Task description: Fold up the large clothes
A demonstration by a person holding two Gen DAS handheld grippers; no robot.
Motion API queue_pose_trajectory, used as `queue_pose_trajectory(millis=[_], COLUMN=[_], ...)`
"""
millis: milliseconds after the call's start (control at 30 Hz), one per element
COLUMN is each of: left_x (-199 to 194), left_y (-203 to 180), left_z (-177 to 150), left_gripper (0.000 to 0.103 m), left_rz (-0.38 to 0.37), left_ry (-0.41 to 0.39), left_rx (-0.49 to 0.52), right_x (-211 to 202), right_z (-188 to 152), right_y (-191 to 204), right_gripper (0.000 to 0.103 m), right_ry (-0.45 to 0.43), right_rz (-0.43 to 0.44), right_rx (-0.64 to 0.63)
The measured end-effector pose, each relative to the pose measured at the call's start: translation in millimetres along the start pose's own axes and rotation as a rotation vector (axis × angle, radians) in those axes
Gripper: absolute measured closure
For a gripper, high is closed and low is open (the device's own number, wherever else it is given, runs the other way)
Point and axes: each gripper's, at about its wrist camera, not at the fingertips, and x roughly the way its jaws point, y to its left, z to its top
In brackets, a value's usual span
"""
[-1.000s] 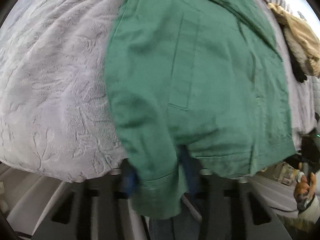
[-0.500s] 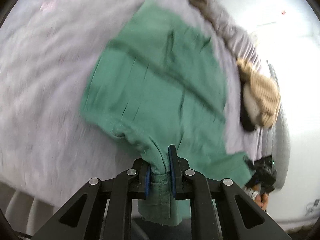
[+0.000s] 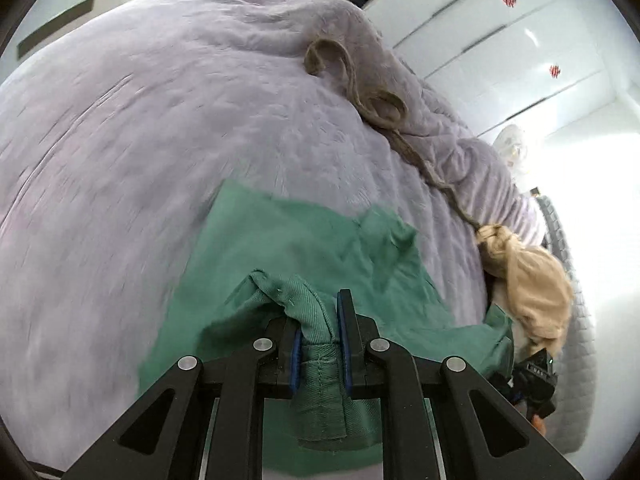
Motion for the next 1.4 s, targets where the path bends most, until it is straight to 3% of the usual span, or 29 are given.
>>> queue_pose_trajectory(millis=[167,333,367,400,433,467,500,600,700,800,833,867,900,933,1033,1100,1200,1400], left_x=[69.3,92.9,91.0,86.4,80.2,69.6,56.5,30.5,26.7,44.4,53.1,63.3,73.6,86.0,107.5,116.5,125.0,97.3], left_y=[12.1,29.5,30.7,30.6,29.5,27.6,25.5,19.2,11.1,1.4,0.4,0.0,-0.2,-0.9,-1.9,1.7,12.9,39.7], left_z=[22.0,23.0,22.8,22.5,22.8,24.0,25.1,30.8,29.4,18.9,15.5,11.3,7.3,4.2,-0.6,-0.5,0.1,8.1], left_gripper=[0.086,0.082,0.072,0.05,0.037,0.017,0.015,0.015,0.015,0.015,0.015,0.015,0.015,0.015,0.015,0.015,0.015,0.015], left_rz=[0.105,0.13,0.13,0.131,0.139,0.165,0.189,0.182,0.205,0.246,0.255,0.257,0.258,0.27,0.346,0.393,0.482,0.523], left_ry=[0.051,0.071,0.07,0.059,0.037,-0.007,-0.06,-0.1,-0.088,-0.055,-0.042,-0.024,-0.008,0.003,-0.016,-0.032,-0.051,-0.041], left_rx=[0.065,0.077,0.081,0.085,0.087,0.088,0.096,0.132,0.2,0.28,0.288,0.29,0.291,0.291,0.304,0.314,0.333,0.28], right_x=[43.3,46.2,41.4,36.4,31.2,18.0,11.3,-11.8,-16.7,-7.6,-0.5,5.6,12.3,18.9,26.8,30.2,28.7,16.4], right_z=[21.8,22.1,21.3,20.5,19.2,17.5,16.4,11.4,10.8,16.9,20.0,21.9,23.0,22.7,17.3,23.2,35.0,27.7], right_y=[-20.6,-23.7,-19.5,-15.7,-10.6,-3.1,3.6,21.7,25.1,13.1,7.5,3.6,1.0,0.0,5.6,-3.7,-25.2,-23.8], right_gripper=[0.093,0.085,0.076,0.071,0.055,0.047,0.039,0.039,0.039,0.039,0.04,0.052,0.073,0.1,0.101,0.101,0.103,0.103], right_ry=[-0.016,-0.03,-0.043,-0.056,-0.072,-0.099,-0.123,-0.198,-0.222,-0.201,-0.186,-0.167,-0.14,-0.111,-0.133,-0.132,-0.115,-0.175], right_rz=[-0.052,-0.031,-0.028,-0.025,-0.024,-0.03,-0.043,-0.139,-0.313,-0.424,-0.456,-0.479,-0.497,-0.512,-0.612,-0.663,-0.621,-0.631], right_rx=[0.021,0.024,0.017,0.01,-0.003,-0.033,-0.06,-0.157,-0.241,-0.269,-0.283,-0.29,-0.299,-0.314,-0.431,-0.431,-0.333,-0.304])
